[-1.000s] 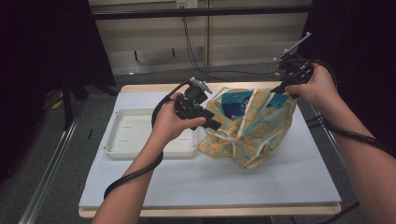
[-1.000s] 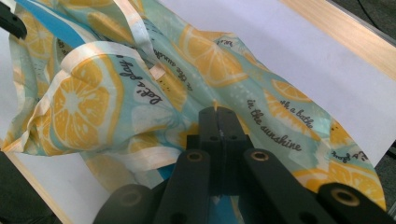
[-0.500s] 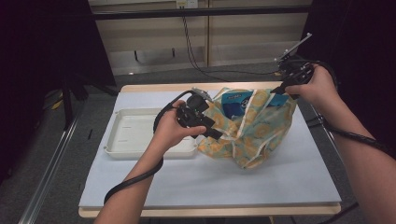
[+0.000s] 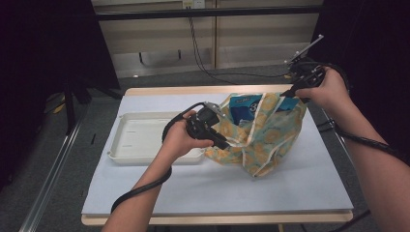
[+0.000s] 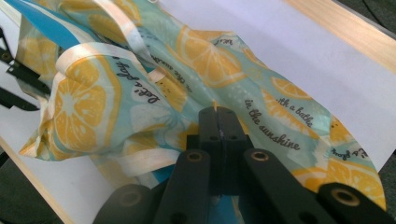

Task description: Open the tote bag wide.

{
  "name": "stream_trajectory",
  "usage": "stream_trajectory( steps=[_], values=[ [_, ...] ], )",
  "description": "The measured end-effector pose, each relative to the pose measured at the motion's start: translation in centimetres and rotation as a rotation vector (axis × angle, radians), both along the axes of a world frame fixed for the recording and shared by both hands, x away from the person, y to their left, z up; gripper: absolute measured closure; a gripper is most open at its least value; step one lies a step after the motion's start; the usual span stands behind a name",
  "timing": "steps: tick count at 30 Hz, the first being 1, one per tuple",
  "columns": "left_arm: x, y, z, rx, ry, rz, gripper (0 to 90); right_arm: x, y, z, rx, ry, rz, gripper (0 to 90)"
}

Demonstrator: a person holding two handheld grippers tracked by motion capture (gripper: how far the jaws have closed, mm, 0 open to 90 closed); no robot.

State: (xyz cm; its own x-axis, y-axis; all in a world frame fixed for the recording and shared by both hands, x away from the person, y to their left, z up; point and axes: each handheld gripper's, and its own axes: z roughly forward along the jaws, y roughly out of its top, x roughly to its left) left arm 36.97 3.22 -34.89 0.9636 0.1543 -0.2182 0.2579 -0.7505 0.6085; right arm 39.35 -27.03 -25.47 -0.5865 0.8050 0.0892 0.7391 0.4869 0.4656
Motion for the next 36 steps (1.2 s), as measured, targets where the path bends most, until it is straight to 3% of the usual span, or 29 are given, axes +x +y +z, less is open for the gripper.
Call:
stream_trajectory(
  steps=[1, 4, 10, 15, 21, 36],
  values=[
    [0.1, 0.1, 0.0, 0.001, 0.007, -0.014, 85.9, 0.0, 0.0, 0.0, 0.004, -0.003, 0.003, 90.0],
    [0.2, 0.3, 0.2, 0.006, 0.021, -0.007, 90.0, 0.0, 0.0, 0.0, 0.003, -0.004, 0.005, 90.0],
    [0.6, 1.1, 1.4, -0.018, 0.031, 0.041, 90.0, -0.1, -0.4, 0.0, 0.004, -0.007, 0.000, 90.0],
    [1.2, 2.0, 3.0, -0.062, 0.034, 0.087, 90.0, -0.2, -0.8, 0.0, 0.008, -0.009, -0.005, 90.0],
    [2.6, 4.0, 4.9, -0.133, 0.008, 0.183, 90.0, 0.0, -1.3, 0.2, 0.005, -0.008, -0.013, 90.0],
    [4.6, 5.5, 7.3, -0.216, -0.022, 0.320, 90.0, -0.1, -3.2, -0.3, 0.018, -0.003, -0.030, 90.0]
  ],
)
